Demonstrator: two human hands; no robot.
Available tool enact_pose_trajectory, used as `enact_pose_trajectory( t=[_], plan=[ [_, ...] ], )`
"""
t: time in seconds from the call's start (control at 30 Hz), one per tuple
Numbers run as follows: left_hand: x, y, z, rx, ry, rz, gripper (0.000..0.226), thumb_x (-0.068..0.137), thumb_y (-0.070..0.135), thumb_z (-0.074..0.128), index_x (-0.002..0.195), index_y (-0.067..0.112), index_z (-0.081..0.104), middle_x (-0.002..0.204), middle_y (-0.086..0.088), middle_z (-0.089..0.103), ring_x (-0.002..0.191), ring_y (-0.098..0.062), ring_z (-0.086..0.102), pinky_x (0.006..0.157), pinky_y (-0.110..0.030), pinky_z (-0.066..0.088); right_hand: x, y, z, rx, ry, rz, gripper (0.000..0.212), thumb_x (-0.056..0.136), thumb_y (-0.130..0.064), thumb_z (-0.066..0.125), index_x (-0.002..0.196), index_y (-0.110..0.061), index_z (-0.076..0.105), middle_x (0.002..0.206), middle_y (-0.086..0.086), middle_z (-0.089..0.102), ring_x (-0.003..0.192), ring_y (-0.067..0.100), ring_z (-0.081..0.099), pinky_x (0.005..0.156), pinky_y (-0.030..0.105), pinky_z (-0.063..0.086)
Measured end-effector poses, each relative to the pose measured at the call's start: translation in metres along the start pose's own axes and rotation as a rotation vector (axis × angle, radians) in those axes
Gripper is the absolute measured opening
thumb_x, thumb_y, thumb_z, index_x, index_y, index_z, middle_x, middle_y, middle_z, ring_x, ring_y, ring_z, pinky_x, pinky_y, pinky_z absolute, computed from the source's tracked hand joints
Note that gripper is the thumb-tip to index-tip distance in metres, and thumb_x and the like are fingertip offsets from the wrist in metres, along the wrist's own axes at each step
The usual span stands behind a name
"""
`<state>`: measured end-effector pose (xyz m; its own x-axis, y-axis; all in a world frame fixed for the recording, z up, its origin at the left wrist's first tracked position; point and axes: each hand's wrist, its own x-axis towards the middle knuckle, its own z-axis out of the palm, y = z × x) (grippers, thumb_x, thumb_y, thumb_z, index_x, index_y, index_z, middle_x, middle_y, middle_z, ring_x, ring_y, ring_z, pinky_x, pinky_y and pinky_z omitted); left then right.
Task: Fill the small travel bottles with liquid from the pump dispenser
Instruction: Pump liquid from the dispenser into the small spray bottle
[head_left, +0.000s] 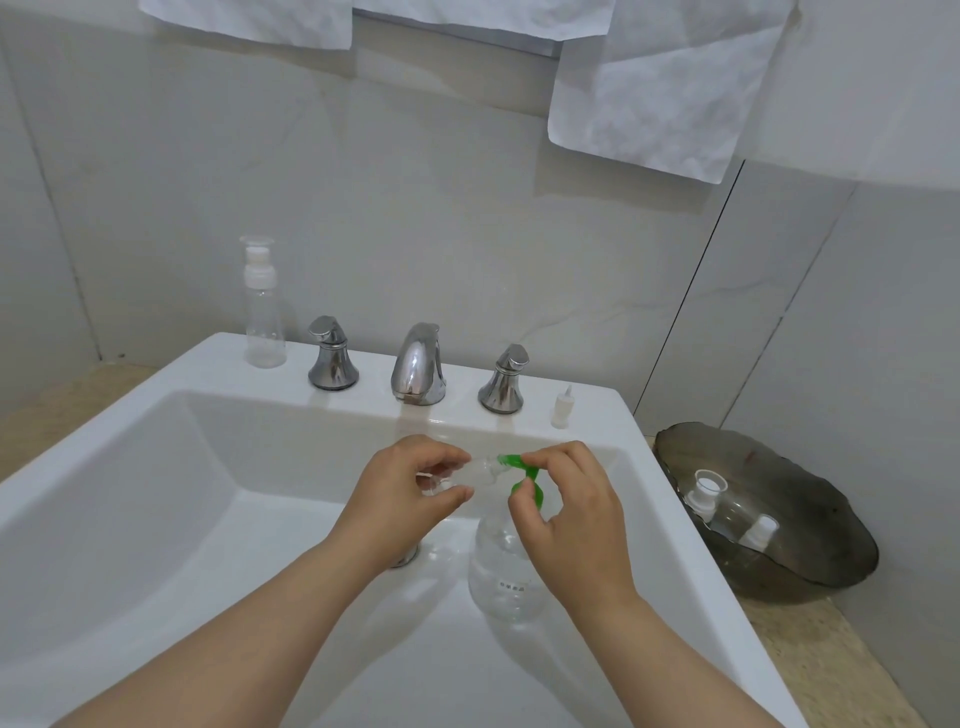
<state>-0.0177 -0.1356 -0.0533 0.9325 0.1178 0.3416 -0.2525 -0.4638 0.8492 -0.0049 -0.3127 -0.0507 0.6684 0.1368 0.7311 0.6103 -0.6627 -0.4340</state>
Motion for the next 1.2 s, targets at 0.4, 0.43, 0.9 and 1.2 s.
enact_pose_trajectory(
  t=[0.4,0.43,0.9,1.2],
  plan=[
    [-0.0035,-0.0012,0.0011,-0.015,-0.029,-0.018,0.025,0.075,0.011,0.077,0.093,0.027,0.070,0.093,0.009,0.064,0.090,0.000,0.061,0.081,-0.027,0.056,-0.0007,0.0029,0.0051,-0.024,-0.013,0.053,0.014,0.078,-0.029,0.050,0.076,-0.018,0.058,0.077,-0.012,0.049,0.075,0.010,0.052,0.062,0.019,0.041],
    [-0.0039,-0.0021,0.0010,-0.006,-0.035,-0.016,0.025,0.075,0.011,0.077,0.091,0.028,0.070,0.093,0.009,0.064,0.089,0.001,0.060,0.082,-0.027,0.056,-0.0019,0.0034,0.0053,-0.031,-0.026,0.058,0.012,0.077,-0.028,0.052,0.075,-0.018,0.058,0.076,-0.013,0.048,0.075,0.010,0.051,0.061,0.018,0.040],
    [-0.0060,-0.0015,0.0000,-0.002,-0.038,-0.023,0.028,0.075,0.012,0.077,0.090,0.034,0.067,0.093,0.010,0.064,0.089,0.004,0.059,0.082,-0.026,0.055,-0.0052,0.0008,0.0032,-0.026,-0.041,0.057,0.017,0.078,-0.030,0.048,0.078,-0.019,0.060,0.077,-0.012,0.048,0.076,0.009,0.051,0.063,0.020,0.043],
    [-0.0028,0.0002,0.0009,-0.039,0.014,0.015,0.027,0.074,0.012,0.079,0.097,0.024,0.072,0.092,0.010,0.064,0.090,0.000,0.060,0.083,-0.027,0.055,0.0003,0.0009,-0.0041,0.031,-0.013,0.012,0.018,0.081,-0.021,0.052,0.092,-0.016,0.067,0.090,-0.011,0.058,0.086,0.006,0.056,0.073,0.015,0.044]
  ],
)
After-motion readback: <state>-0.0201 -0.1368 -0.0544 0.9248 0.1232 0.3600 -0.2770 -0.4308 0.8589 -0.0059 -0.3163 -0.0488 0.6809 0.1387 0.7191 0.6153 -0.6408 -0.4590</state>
